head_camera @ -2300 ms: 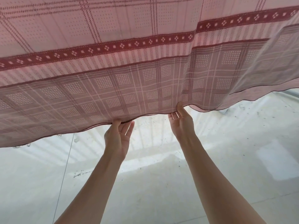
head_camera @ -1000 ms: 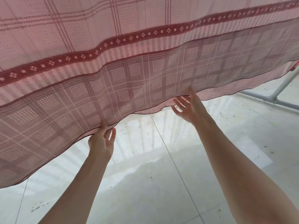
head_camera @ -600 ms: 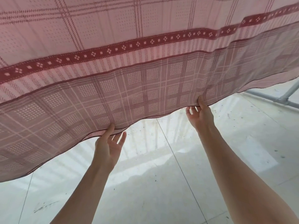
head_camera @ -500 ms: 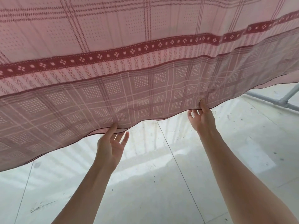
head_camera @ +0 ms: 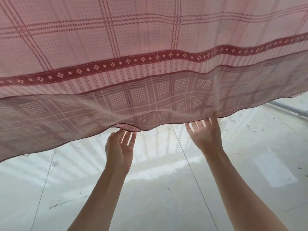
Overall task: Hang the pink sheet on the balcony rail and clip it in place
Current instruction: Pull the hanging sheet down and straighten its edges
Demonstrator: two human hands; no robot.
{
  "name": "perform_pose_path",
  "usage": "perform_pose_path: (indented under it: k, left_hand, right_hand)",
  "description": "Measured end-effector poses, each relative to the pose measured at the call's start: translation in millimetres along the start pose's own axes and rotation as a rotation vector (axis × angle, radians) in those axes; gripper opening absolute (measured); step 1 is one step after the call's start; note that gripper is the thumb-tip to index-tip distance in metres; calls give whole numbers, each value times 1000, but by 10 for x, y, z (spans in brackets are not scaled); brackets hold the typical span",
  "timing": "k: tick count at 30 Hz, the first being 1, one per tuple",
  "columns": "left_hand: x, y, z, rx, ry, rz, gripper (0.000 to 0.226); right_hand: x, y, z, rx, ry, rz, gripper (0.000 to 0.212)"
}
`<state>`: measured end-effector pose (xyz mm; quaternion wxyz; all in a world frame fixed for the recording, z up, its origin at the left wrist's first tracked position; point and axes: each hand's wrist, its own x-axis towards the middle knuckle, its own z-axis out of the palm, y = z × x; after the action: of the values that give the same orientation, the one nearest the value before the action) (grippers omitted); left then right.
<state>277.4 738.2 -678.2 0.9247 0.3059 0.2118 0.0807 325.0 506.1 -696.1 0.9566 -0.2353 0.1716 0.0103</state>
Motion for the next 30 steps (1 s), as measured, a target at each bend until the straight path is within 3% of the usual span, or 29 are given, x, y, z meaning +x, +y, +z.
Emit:
perform_pose_path:
  k: [8, 13, 23, 26, 30]
  left_hand:
    - [24, 118, -63, -14, -62, -17, 17]
    - [60, 168, -75, -65, -101, -68, 12]
    - [118, 174, -198, -118, 40, -35, 10]
    - [155, 198, -182, -112, -46, -57, 8]
    - [139, 121, -71, 88, -228, -133, 29]
  right_hand:
    - [-358, 656, 225, -174, -249, 121, 32]
    - [-385, 848, 436, -260, -310, 145, 41]
    - [-272, 1020, 418, -75, -170, 134, 20]
    - [-237, 1051, 443, -37, -179, 135, 24]
    - [-224, 1063, 461, -69, -195, 134, 35]
